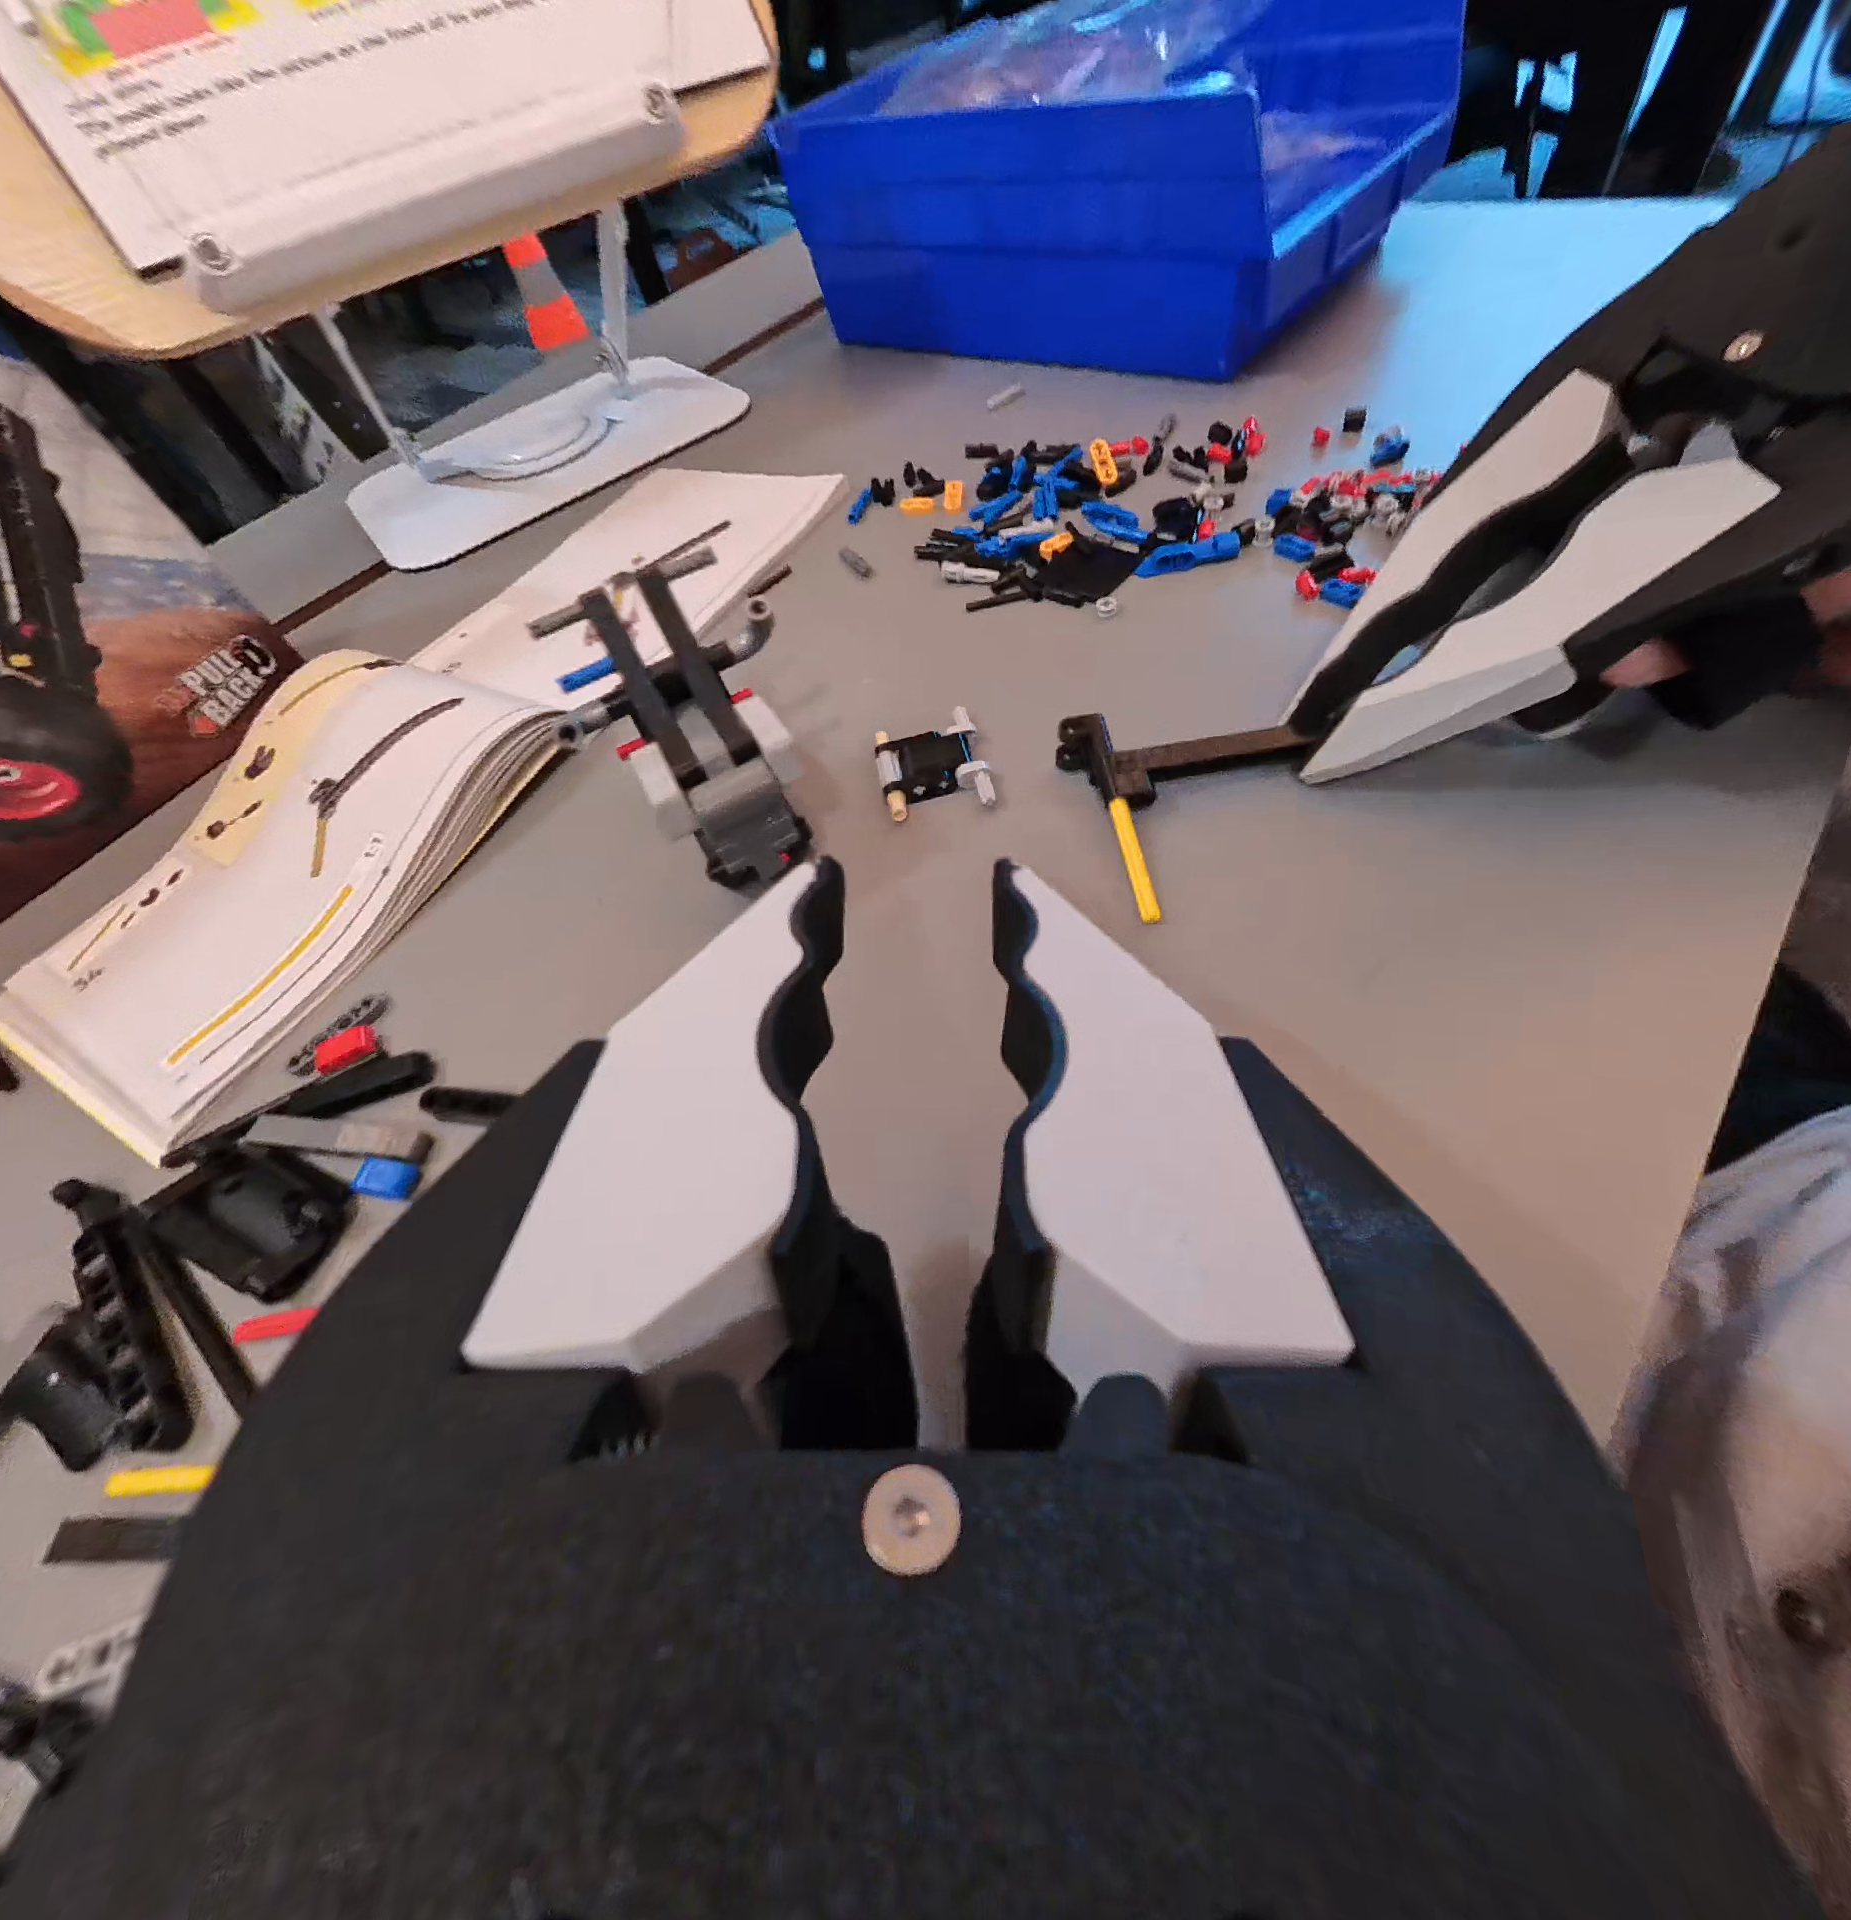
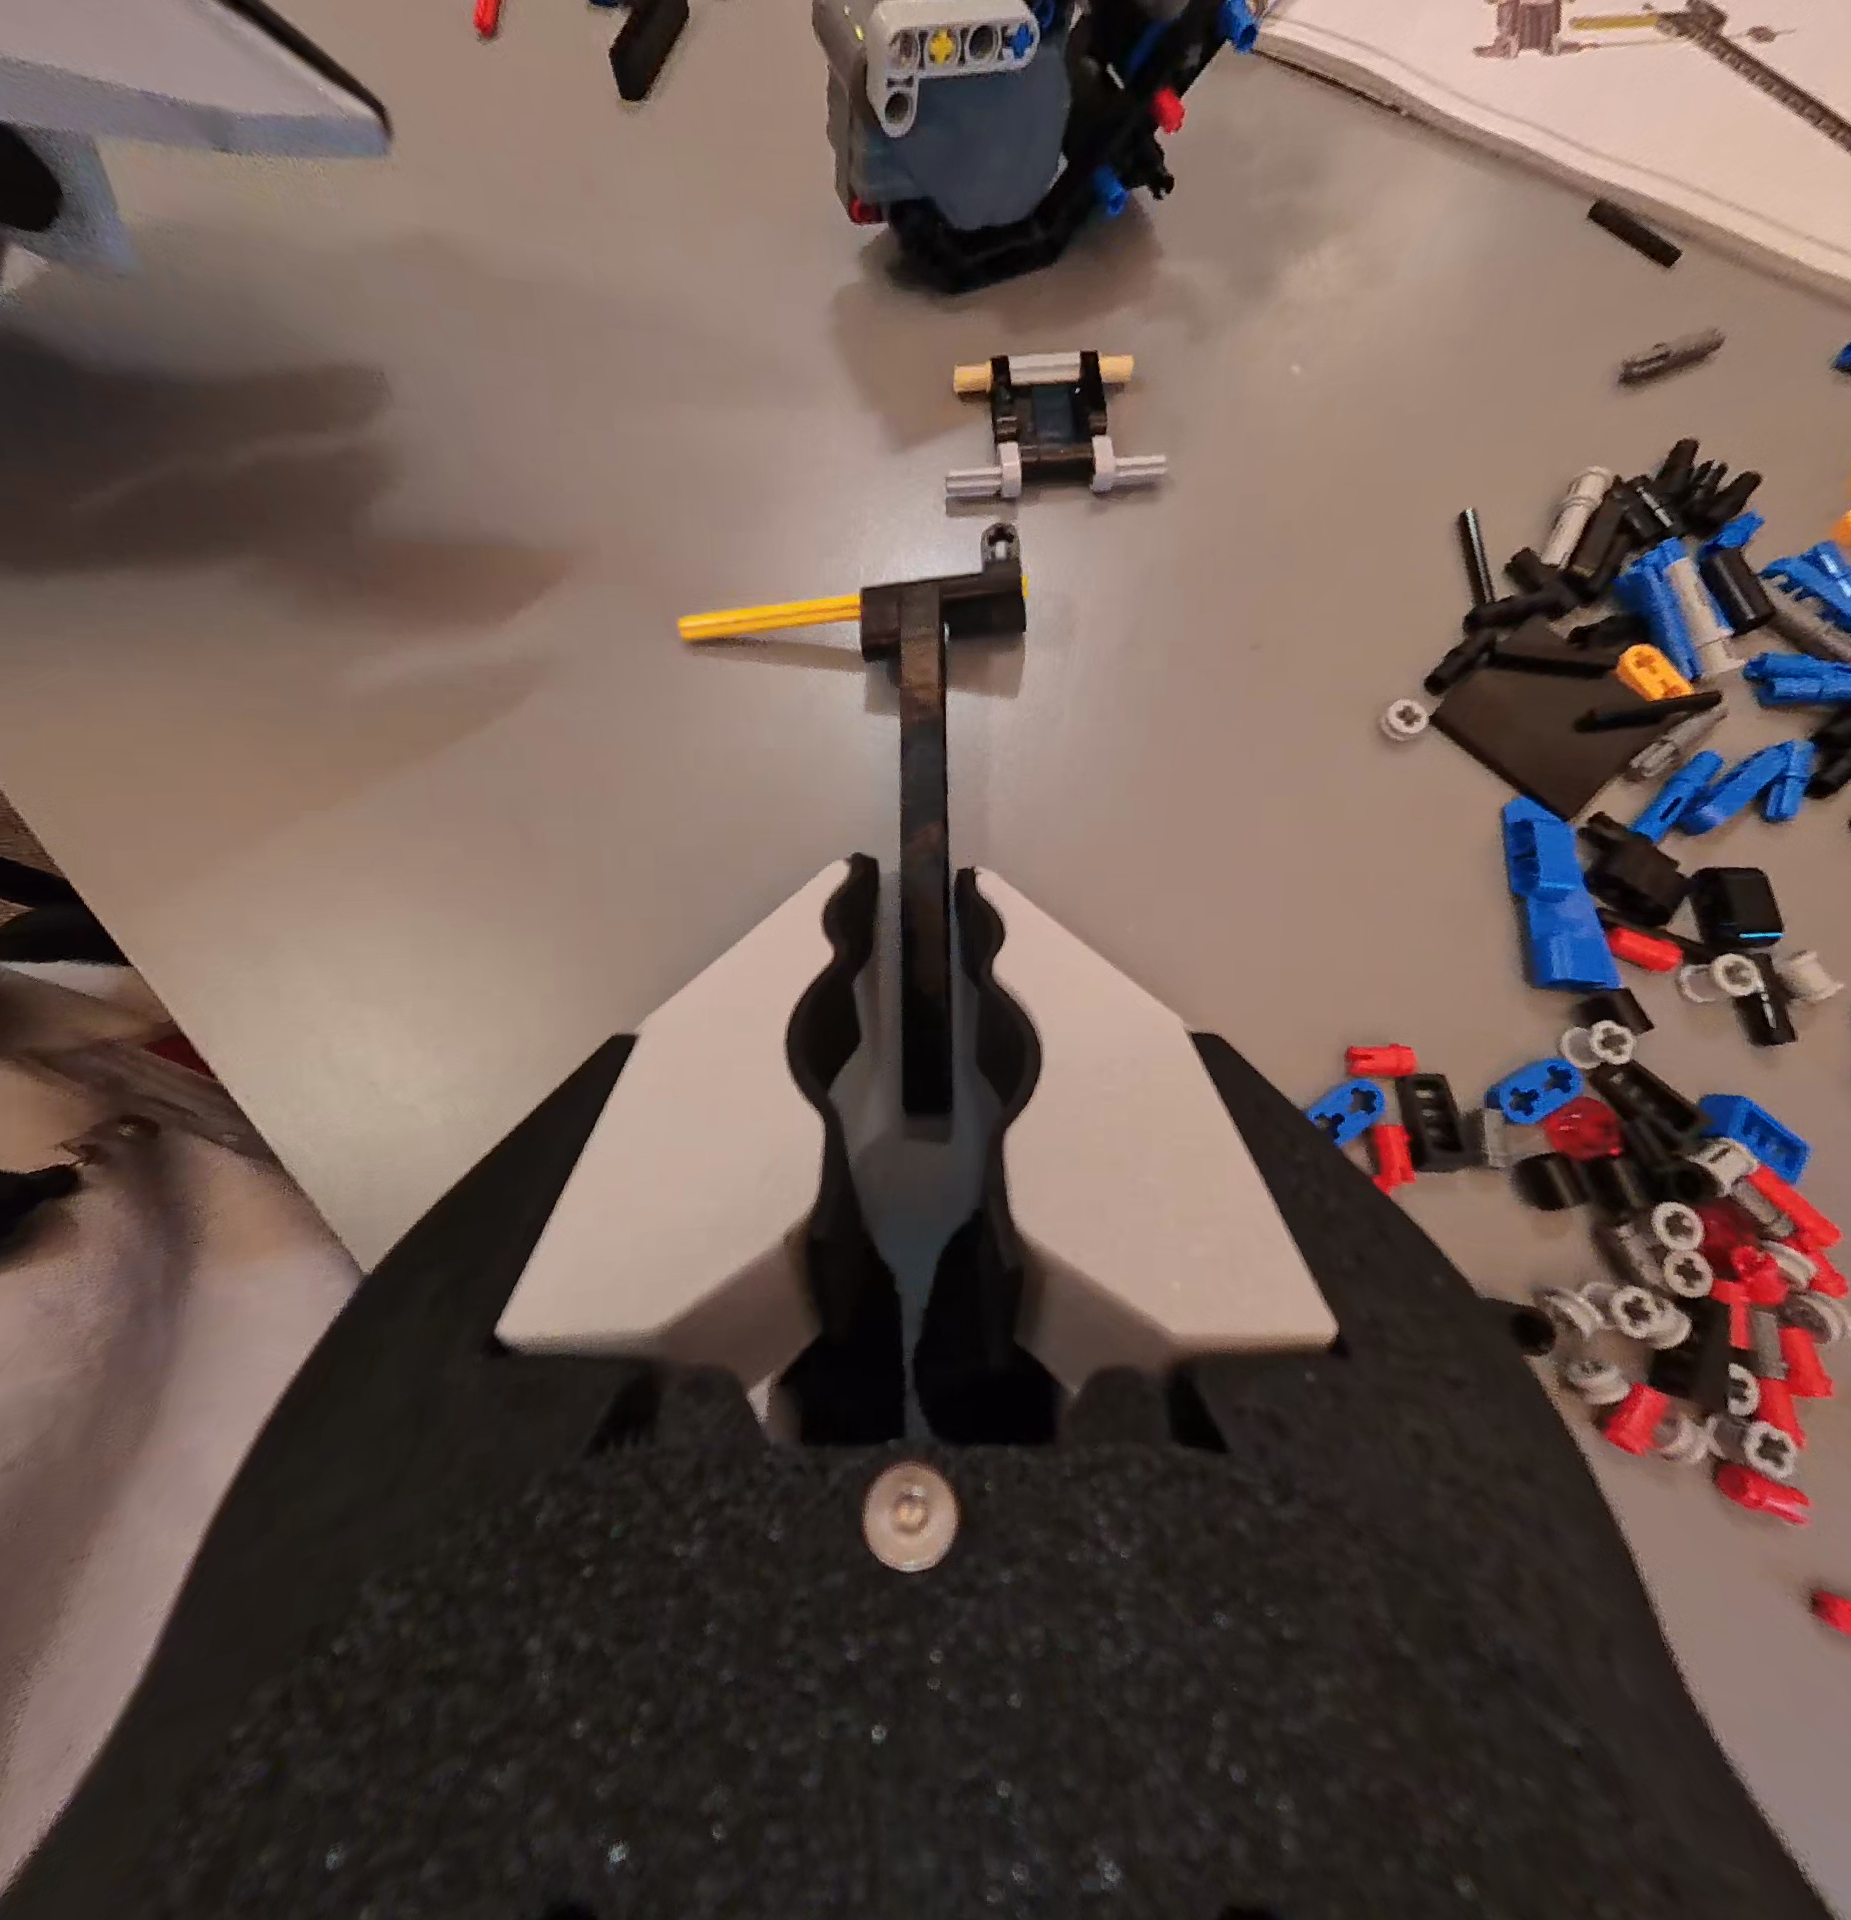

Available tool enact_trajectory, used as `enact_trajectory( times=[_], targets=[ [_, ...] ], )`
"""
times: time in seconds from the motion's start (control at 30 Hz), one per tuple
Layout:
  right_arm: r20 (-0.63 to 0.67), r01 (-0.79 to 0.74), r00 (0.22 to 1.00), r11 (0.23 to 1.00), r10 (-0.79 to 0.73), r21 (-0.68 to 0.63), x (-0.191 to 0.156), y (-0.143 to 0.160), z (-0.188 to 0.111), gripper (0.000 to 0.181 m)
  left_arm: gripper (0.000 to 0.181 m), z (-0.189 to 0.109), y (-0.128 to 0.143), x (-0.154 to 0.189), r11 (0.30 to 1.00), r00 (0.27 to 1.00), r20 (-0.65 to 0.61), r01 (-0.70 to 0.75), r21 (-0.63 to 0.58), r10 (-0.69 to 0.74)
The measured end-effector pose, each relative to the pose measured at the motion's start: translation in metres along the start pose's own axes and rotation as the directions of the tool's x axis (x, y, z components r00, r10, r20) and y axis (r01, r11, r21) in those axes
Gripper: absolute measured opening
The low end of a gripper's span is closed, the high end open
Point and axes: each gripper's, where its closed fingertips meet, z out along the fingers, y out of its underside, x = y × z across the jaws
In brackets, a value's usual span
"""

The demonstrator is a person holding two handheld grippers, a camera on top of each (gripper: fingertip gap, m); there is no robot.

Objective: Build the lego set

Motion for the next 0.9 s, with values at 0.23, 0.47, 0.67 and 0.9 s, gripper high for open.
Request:
enact_trajectory(
  times=[0.23, 0.47, 0.67, 0.9],
  targets=[
    [-0.053, 0.038, 0.998, 0.987, -0.03, 0.157, 0.035, -0.046, -0.028, 0.027, 0.036, -0.016, 0.001, -0.031, 0.995, 0.991, 0.135, 0.004, 0.096, -0.016],
    [-0.044, -0.007, 0.999, 0.997, 0.004, -0.077, 0.084, -0.026, 0.021, 0.026, 0.024, -0.011, 0.006, -0.029, 0.993, 0.995, 0.011, 0.094, 0.071, -0.095],
    [-0.091, -0.012, 0.996, 0.999, 0.008, -0.033, 0.089, -0.032, 0.015, 0.021, 0.024, -0.016, 0.0, -0.035, 0.979, 0.987, -0.024, 0.163, 0.124, -0.161],
    [-0.098, 0.009, 0.995, 0.998, -0.016, -0.067, 0.091, -0.027, 0.024, 0.019, 0.024, -0.011, 0.003, -0.033, 0.985, 0.989, -0.035, 0.143, 0.096, -0.14]
  ],
)
